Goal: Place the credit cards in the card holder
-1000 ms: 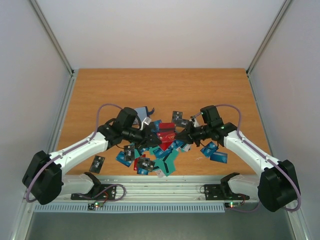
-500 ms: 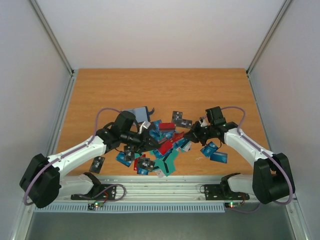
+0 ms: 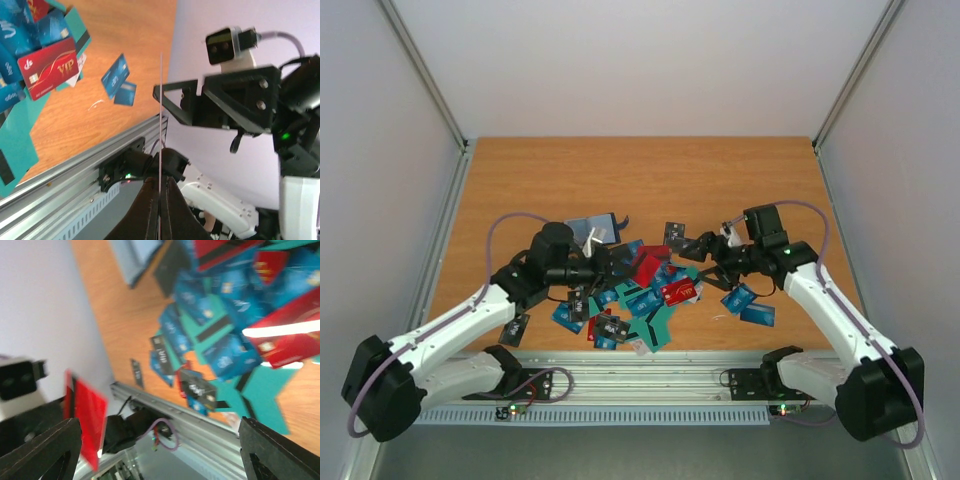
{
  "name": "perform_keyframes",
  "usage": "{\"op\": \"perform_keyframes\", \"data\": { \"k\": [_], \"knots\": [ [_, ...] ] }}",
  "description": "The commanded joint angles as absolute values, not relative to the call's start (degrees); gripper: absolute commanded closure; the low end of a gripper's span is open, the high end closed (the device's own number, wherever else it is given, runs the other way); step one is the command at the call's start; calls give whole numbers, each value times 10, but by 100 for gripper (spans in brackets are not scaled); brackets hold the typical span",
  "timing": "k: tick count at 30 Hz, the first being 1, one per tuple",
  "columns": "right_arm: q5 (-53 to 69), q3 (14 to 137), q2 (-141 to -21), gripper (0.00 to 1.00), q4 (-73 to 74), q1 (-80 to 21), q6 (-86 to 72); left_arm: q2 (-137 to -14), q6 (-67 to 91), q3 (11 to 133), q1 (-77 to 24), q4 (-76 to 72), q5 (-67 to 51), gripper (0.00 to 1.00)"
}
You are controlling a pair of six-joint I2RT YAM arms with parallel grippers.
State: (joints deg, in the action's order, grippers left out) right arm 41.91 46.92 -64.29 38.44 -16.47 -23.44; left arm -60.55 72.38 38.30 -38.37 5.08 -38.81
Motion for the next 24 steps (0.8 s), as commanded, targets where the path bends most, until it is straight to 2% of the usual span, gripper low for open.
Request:
{"op": "perform_keyframes", "data": {
  "k": [1, 6, 16, 18, 19, 24],
  "knots": [
    [522, 486, -599, 13, 288, -174, -296, -579, 771, 381, -386, -19, -316, 100],
    [563, 476, -582, 15, 153, -191, -412, -541, 854, 390, -402, -46, -243, 100],
    [536, 488, -642, 32, -31, -254, -523, -545, 869, 454, -436, -52, -207, 99],
    [532, 502, -655, 39, -42, -266, -528, -548, 868, 460, -443, -62, -198, 99],
    [521, 512, -660, 54, -46, -275, -533, -549, 869, 465, -450, -66, -183, 99],
    [523, 518, -668, 75, -64, -275, -545, -555, 868, 467, -460, -70, -172, 99]
  ]
}}
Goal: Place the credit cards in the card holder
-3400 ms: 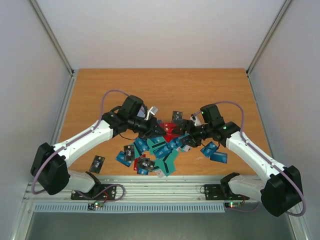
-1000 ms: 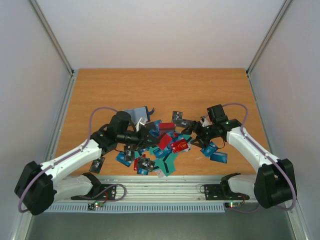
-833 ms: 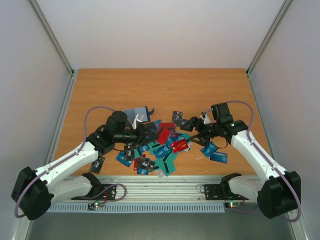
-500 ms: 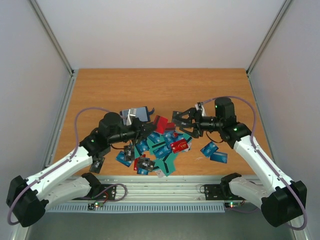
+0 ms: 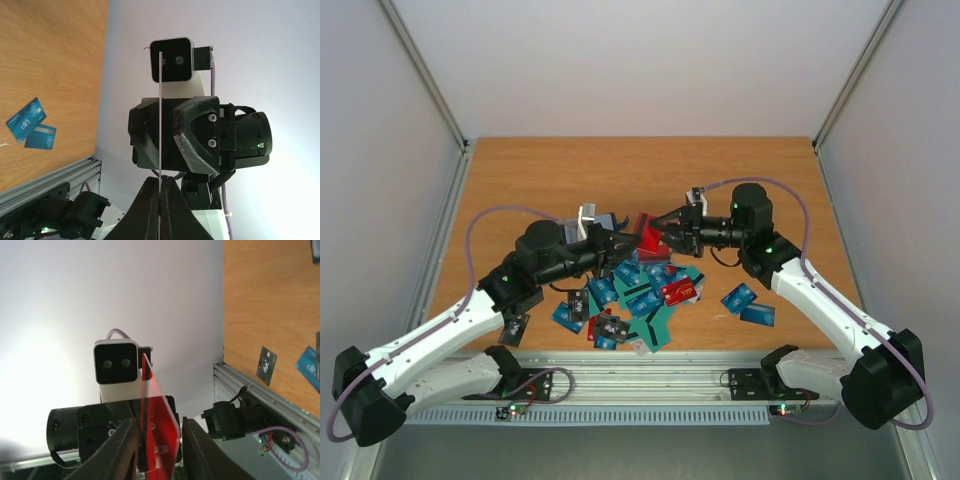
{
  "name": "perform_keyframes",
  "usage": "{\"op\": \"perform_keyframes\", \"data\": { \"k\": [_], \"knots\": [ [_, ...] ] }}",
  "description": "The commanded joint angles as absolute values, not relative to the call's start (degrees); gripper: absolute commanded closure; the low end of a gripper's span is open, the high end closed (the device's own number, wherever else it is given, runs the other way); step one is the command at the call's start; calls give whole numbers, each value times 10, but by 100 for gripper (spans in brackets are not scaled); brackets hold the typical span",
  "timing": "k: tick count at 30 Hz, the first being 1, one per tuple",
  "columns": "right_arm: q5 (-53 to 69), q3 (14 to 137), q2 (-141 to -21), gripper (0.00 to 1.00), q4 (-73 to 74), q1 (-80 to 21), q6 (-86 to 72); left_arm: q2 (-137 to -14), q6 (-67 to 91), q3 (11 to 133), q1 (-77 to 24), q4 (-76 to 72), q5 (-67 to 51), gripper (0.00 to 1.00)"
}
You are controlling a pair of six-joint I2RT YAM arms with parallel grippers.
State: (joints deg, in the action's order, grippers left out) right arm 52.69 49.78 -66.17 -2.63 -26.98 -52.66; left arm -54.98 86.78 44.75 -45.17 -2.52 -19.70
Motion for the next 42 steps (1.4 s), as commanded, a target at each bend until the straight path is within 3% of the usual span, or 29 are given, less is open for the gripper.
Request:
{"op": "perform_keyframes", "data": {
  "k": [1, 5, 8, 10, 12, 14, 17, 19, 23, 32, 38, 42],
  "knots": [
    [524, 519, -667, 79, -64, -276, -547, -556, 868, 467, -461, -73, -171, 99],
    [528, 520, -665, 98, -68, -276, -555, -560, 866, 466, -466, -74, -168, 99],
    [534, 522, -668, 99, -66, -276, -553, -563, 862, 465, -466, -67, -172, 93],
    [540, 525, -674, 99, -64, -275, -541, -560, 849, 468, -465, -50, -178, 80],
    [548, 533, -688, 99, -57, -274, -520, -547, 826, 478, -457, 2, -185, 56],
    [558, 541, -704, 99, -56, -272, -503, -536, 787, 487, -439, 60, -198, 39],
    [580, 551, -730, 99, -72, -264, -488, -525, 732, 495, -384, 107, -261, 27],
    [601, 563, -753, 99, -76, -258, -465, -525, 697, 502, -333, 138, -313, 24],
    [658, 592, -826, 99, -134, -253, -460, -561, 613, 507, -233, 154, -442, 27],
    [726, 690, -1000, 99, -390, -251, -585, -705, 627, 492, -127, -128, -617, 43],
    [724, 730, -1049, 99, -382, -251, -588, -777, 722, 489, -124, -299, -652, 57],
    [737, 760, -1064, 99, -352, -251, -575, -797, 729, 495, -120, -312, -643, 66]
  ]
}}
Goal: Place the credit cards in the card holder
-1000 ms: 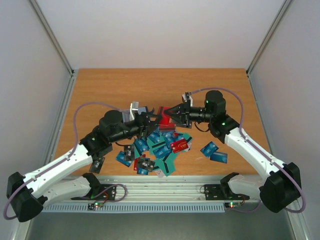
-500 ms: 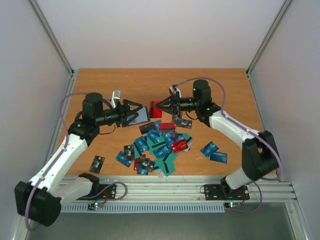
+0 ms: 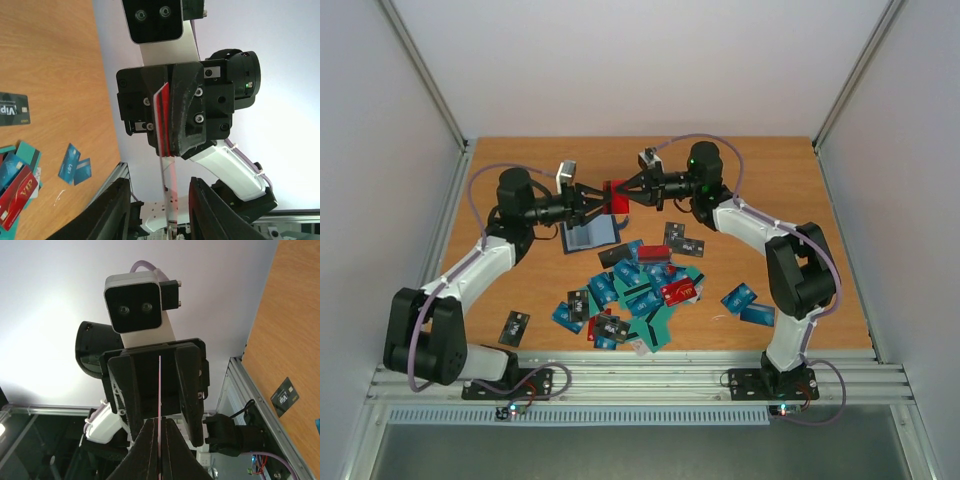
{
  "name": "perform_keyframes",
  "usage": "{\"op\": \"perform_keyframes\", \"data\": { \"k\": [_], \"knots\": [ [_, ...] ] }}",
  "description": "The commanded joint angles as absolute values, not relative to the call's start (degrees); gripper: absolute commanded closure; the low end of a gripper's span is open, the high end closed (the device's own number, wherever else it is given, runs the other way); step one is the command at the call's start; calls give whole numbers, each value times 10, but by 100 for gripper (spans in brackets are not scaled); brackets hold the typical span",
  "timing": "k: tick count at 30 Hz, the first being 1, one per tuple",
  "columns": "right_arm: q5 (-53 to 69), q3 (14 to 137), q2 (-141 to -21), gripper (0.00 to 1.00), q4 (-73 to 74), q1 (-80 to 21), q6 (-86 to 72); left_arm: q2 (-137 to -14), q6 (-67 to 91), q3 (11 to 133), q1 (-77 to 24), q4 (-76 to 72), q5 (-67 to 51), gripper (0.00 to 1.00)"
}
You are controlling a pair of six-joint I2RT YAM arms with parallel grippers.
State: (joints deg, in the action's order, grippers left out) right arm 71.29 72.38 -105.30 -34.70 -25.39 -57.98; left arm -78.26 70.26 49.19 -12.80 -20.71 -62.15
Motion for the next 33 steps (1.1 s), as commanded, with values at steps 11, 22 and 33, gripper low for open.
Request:
{"op": "perform_keyframes", "data": {
  "k": [11, 22, 33],
  "knots": [
    [756, 792, -1074, 99, -297, -251, -537, -821, 797, 486, -111, -395, -642, 85],
    [751, 827, -1090, 72, -195, -251, -472, -827, 740, 488, -106, -309, -638, 100],
    [503, 994, -1128, 49, 443, -255, -44, -805, 385, 473, 3, 71, -552, 100]
  ]
}}
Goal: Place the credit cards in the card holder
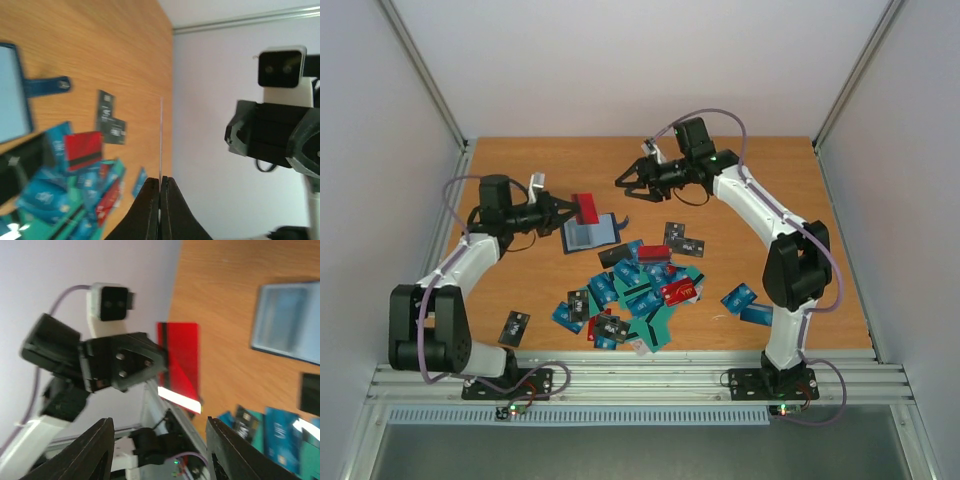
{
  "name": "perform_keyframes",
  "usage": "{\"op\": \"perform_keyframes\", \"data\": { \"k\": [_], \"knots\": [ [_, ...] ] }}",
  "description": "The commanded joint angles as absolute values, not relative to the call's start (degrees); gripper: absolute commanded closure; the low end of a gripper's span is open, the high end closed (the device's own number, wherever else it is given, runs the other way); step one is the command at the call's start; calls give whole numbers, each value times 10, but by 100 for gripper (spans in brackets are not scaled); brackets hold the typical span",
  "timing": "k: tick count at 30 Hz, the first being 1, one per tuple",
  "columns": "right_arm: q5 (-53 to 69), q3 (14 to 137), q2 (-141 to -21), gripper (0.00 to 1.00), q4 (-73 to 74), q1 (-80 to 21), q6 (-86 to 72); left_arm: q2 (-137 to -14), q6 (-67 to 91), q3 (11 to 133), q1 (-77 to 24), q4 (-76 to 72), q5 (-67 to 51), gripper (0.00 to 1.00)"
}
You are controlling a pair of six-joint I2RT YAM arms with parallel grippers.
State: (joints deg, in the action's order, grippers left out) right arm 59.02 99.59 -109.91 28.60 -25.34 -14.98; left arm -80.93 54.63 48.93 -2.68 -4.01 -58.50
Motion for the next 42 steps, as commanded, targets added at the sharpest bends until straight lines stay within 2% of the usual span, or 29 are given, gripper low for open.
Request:
{"op": "perform_keyframes", "data": {
  "k": [1, 9, 21, 30, 38, 42],
  "knots": [
    [494, 989, -1132, 50, 435, -258, -49, -808, 377, 459, 15, 49, -551, 100],
    [423, 1006, -1200, 57, 388, -291, -70, -881, 374, 435, 26, -64, -508, 100],
    [324, 1106, -1299, 66, 451, -323, -39, -963, 292, 490, 26, 20, -455, 100],
    [326, 1178, -1366, 77, 476, -323, -38, -1025, 314, 515, 27, -37, -476, 100],
    [343, 1239, -1417, 91, 501, -320, -32, -1067, 351, 523, 27, -85, -486, 100],
    [344, 1244, -1426, 94, 505, -317, -35, -1082, 364, 530, 26, -103, -489, 100]
  ]
}}
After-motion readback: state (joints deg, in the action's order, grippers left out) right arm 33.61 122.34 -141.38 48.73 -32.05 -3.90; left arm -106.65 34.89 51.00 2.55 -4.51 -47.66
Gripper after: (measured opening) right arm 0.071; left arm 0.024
